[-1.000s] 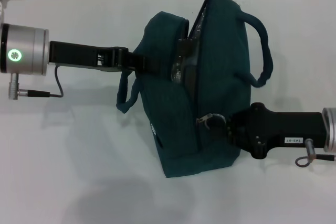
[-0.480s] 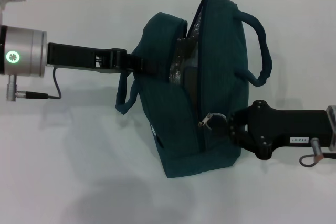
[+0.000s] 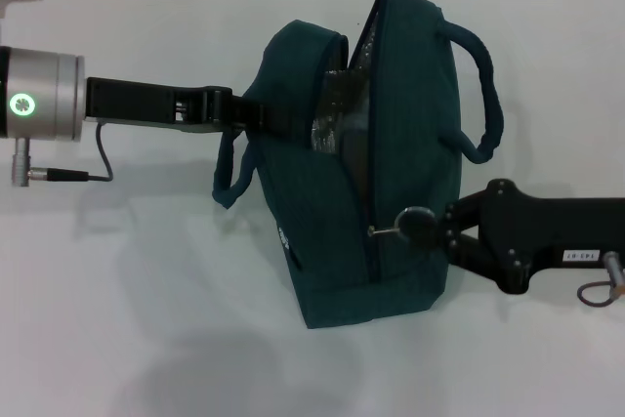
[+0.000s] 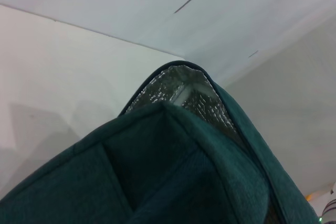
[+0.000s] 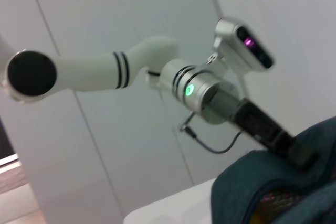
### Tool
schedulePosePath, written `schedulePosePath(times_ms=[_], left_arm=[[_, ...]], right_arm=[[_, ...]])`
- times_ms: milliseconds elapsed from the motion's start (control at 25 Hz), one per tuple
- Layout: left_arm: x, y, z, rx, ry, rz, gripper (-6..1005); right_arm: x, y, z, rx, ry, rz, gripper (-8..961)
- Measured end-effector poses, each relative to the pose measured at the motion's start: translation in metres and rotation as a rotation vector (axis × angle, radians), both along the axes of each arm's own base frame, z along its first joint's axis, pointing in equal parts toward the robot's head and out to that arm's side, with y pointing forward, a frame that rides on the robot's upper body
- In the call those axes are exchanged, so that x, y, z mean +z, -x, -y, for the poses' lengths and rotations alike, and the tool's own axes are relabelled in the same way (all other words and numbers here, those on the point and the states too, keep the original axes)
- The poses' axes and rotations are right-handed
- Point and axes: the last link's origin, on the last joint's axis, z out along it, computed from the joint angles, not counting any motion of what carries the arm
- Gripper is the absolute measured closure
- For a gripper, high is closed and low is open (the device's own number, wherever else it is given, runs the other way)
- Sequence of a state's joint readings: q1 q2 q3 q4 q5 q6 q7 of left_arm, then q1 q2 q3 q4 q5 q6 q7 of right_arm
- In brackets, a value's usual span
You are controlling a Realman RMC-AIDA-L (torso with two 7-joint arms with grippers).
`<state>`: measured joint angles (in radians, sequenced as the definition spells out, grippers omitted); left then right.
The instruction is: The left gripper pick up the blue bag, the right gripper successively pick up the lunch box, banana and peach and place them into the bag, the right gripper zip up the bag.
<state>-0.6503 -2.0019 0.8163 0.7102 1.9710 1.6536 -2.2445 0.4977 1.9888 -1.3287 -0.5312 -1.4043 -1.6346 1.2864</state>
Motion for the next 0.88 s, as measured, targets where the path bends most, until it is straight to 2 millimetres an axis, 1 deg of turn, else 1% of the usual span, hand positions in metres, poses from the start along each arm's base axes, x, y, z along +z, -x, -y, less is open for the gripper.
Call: schedulePosePath(times_ms=[200,320,680,880], left_arm=[[0.0,0.0,0.0,-0.001,-0.003,0.0,962],[0.001,0.0,0.0,-0.005,-0.006,-0.001,961],[-0.002,-0.001,0.0,-0.025,-0.016,0.0,952],[0.0,-0.007,-0.004,-0.064,-0.054,0.028,946]], right_arm=[[0.01,-0.002,-0.005,-0.018,-0.044,-0.022,936],[0.013,0.002,-0.007,0.005,-0.058,-0.026,936],[0.008,0.024,-0.013,0.079,-0.053,-0.039,936],[0.005,0.029,-0.015,0.097,-0.041,-0.034,935]])
